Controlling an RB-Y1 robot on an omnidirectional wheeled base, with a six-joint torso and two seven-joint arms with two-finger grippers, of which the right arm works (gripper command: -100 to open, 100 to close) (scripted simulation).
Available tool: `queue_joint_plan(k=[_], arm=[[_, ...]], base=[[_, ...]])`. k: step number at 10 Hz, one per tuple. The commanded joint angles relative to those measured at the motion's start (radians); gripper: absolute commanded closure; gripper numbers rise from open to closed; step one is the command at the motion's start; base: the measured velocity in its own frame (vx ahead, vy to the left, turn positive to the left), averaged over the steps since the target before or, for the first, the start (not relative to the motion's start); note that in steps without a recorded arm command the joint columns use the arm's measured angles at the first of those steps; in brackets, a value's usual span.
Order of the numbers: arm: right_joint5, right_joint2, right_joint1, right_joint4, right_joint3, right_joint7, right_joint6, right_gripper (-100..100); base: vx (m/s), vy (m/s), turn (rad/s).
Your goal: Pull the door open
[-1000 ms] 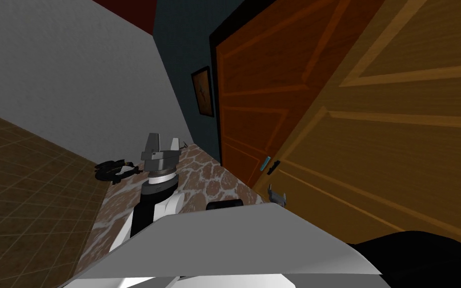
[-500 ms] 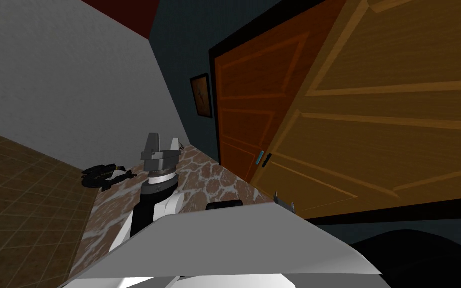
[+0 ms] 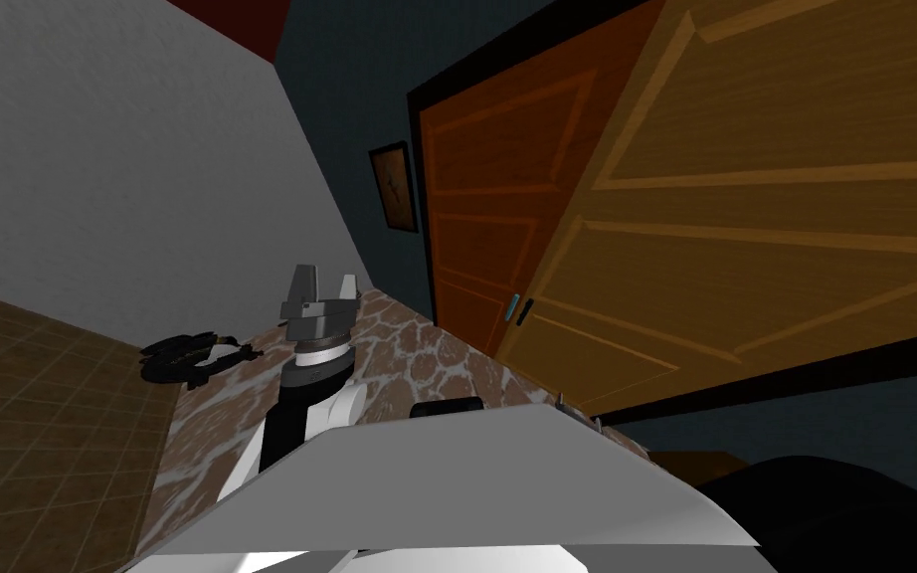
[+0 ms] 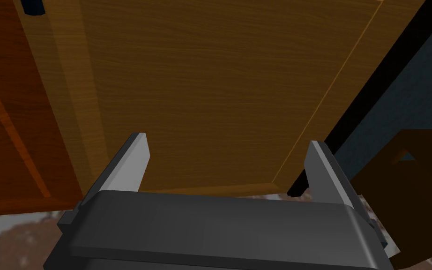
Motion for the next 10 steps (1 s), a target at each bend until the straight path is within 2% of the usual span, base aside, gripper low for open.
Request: queue_joint_plan(k=[1, 4, 6, 7, 10], arm=[[-0.005, -0.011, -0.004, 0.029, -0.005, -0.012, -0.007, -100], [-0.028, -0.04, 0.012, 0.076, -0.03, -0.028, -0.007, -100], [-0.048, -0.066, 0.011, 0.113, -0.046, -0.046, -0.005, -100], [-0.058, -0.082, -0.009, 0.13, -0.048, -0.059, -0.003, -100], [-0.061, -0.093, -0.044, 0.133, -0.041, -0.07, 0.001, -100]], base=[[-0.047, 0.019, -0.03], [-0.067, 0.017, -0.123], [-0.048, 0.016, -0.092], [0.1, -0.038, 0.025], [0.174, -0.065, 0.101]])
